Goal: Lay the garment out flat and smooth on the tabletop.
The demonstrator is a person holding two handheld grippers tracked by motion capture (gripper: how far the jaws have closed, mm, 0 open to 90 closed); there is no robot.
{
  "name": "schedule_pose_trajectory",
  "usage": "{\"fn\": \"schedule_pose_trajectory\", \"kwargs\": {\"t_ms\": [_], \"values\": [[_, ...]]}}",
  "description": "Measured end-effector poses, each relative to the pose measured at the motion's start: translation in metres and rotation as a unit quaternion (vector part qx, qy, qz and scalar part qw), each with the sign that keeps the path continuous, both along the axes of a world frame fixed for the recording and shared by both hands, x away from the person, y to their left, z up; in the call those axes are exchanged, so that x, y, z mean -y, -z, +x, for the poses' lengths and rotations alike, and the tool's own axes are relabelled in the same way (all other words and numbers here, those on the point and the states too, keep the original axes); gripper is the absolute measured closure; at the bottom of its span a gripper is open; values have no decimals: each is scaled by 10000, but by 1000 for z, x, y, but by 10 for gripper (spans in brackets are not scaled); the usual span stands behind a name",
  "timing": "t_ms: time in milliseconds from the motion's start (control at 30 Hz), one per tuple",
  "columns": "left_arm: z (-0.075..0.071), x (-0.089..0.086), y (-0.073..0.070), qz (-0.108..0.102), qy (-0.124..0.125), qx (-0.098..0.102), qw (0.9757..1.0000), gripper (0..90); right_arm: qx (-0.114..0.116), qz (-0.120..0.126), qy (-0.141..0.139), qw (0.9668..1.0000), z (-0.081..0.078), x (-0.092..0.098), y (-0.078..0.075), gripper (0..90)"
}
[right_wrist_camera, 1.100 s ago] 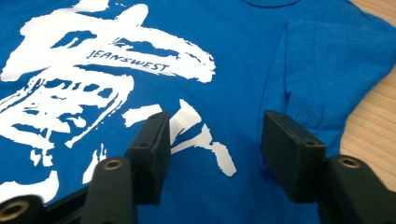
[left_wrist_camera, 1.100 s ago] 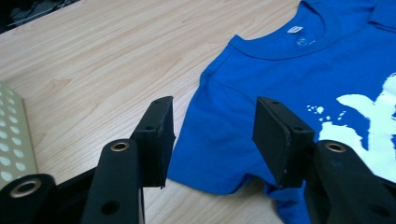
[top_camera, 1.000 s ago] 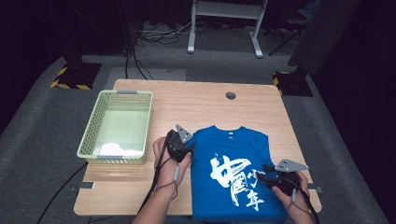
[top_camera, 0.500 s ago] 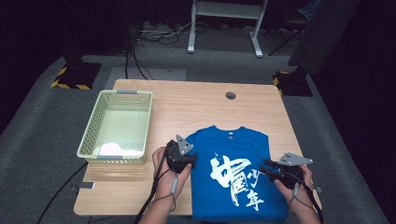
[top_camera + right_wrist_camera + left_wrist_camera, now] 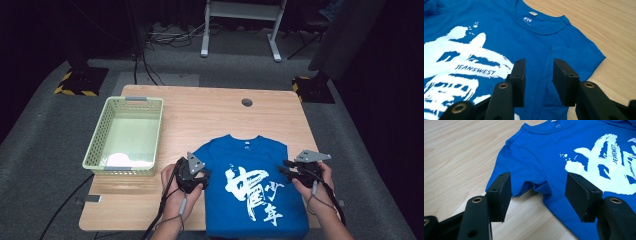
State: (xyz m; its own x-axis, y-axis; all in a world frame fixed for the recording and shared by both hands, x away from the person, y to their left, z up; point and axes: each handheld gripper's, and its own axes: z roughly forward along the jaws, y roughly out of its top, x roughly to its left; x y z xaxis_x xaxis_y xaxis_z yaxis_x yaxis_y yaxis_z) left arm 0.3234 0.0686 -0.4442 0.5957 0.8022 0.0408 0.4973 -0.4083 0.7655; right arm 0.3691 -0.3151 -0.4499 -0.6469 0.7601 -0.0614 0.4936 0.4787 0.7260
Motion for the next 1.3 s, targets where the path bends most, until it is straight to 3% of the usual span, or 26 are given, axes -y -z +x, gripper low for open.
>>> {"fn": "schedule_pose_trajectory", "kwargs": {"t_ms": [433, 567, 867, 1100, 1133, 1300], "values": [[-9, -11, 5, -37, -78, -54, 9999, 369, -114, -99, 201, 9997, 30, -7, 9, 641], [-13, -12, 8, 1, -54, -112, 9999, 365, -246, -201, 254, 9992, 41, -13, 18, 648], [-17, -13, 8, -43, -43, -110, 9999, 363, -425, -334, 336, 9980, 51, -18, 31, 658], [-16, -13, 9, -37, -22, -129, 9999, 360, -474, -418, 441, 9970, 53, -18, 34, 819], [-16, -13, 8, -41, -14, -124, 9999, 359, -493, -406, 432, 9970, 54, -18, 33, 878], [-16, -13, 8, -53, -16, -112, 9999, 359, -477, -366, 459, 9971, 54, -17, 30, 889]]}}
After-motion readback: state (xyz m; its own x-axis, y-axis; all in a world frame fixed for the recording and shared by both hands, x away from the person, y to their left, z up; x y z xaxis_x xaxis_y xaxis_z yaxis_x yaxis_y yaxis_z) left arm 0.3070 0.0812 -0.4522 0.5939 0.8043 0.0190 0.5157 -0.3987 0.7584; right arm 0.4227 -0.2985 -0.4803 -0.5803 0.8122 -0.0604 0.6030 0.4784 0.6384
